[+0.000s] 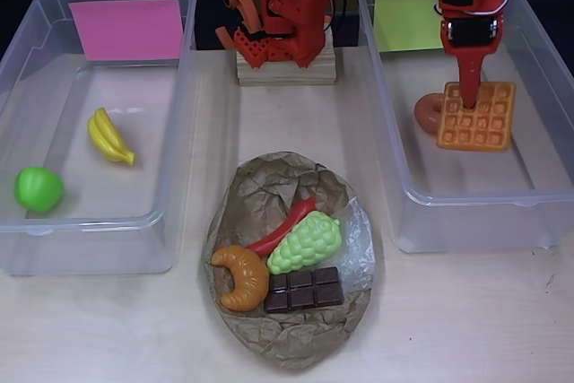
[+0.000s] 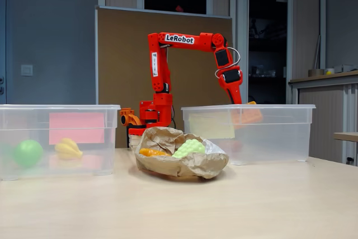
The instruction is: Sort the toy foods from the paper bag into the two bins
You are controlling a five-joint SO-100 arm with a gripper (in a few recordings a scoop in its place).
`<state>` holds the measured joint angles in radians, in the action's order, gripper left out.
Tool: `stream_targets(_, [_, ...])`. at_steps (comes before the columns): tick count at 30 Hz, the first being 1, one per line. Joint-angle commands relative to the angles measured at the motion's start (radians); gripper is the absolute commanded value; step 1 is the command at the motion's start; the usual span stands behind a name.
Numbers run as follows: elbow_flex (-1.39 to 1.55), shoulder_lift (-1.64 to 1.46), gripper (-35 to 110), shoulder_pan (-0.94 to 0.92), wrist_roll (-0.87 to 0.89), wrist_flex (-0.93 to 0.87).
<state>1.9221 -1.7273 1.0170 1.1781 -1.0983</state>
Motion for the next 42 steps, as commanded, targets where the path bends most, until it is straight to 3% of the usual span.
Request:
stream_targets(1, [0.069,0.002,7,-0.017,-0.008,0.109])
stream_targets(14, [0.287,0.121,9,-0.055,-0.018,0.483])
stream_targets(27, [0.293,0.190,23,0.055,0.143,0.545])
stream_targets(31, [0.233,0.124,25,0.077,0.143,0.407])
stream_targets(35, [0.055,0.040,26,0.072,0.072,0.123])
stream_targets(42, [-0.422,0.009,31,-0.021,-0.173,-0.336])
